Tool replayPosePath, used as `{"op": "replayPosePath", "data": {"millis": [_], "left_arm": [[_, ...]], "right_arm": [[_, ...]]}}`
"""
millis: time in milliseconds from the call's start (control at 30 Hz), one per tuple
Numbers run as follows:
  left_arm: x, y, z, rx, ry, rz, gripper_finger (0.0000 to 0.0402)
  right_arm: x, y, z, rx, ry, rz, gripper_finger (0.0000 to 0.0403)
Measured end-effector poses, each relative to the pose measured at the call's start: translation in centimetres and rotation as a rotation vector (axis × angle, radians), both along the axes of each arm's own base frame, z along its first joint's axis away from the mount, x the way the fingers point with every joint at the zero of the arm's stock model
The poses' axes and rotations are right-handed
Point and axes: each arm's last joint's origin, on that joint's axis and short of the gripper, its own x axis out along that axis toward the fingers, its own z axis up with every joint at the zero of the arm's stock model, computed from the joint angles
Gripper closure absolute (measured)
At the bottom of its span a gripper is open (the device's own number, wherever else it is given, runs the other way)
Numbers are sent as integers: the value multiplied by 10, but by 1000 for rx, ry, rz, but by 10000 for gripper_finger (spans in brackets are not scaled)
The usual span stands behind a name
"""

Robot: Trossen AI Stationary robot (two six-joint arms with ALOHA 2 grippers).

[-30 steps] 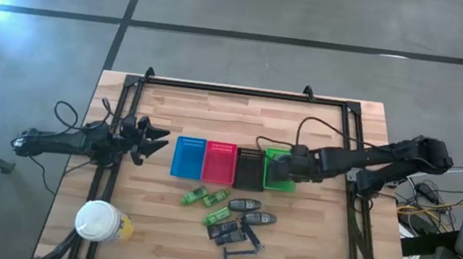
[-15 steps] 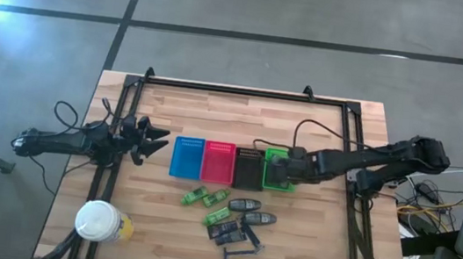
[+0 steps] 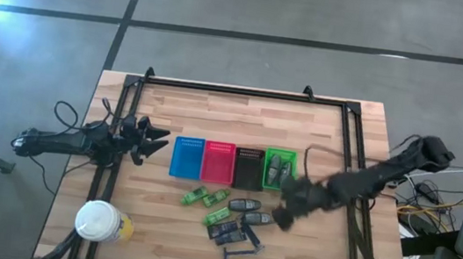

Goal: Pick & Place Travel size toiletries
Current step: Put the deodorant into the green bin

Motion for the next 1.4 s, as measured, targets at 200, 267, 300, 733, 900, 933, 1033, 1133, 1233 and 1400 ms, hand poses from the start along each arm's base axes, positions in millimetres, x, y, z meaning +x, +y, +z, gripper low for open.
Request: {"op": "replayPosePath", "data": {"millis": [200,267,300,733,900,933,1033,1133,1233,1400], "left_arm": [[0,0,0,0,2,0,168],[0,0,0,0,1,0,167],[0,0,0,0,2,0,168],[0,0,0,0,2,-1,168],[0,0,0,0,2,0,167],[0,0,0,0,2,-1,168],[0,0,0,0,2,-1,167],[0,0,0,0,2,0,167],[0,0,0,0,2,0,167],[0,0,0,0,2,-1,167]], "right_arm": [[11,25,-31,-19,138,206,133],[17,29,-39,-66,169,280,135],[21,32,-40,-87,178,316,136],[66,48,-45,-307,246,592,99],[71,47,-52,-316,273,595,86],[71,47,-52,-315,272,595,84],[70,47,-49,-314,264,585,79],[71,46,-50,-334,262,570,76],[73,46,-57,-333,244,565,73],[75,45,-67,-334,260,570,83]]}}
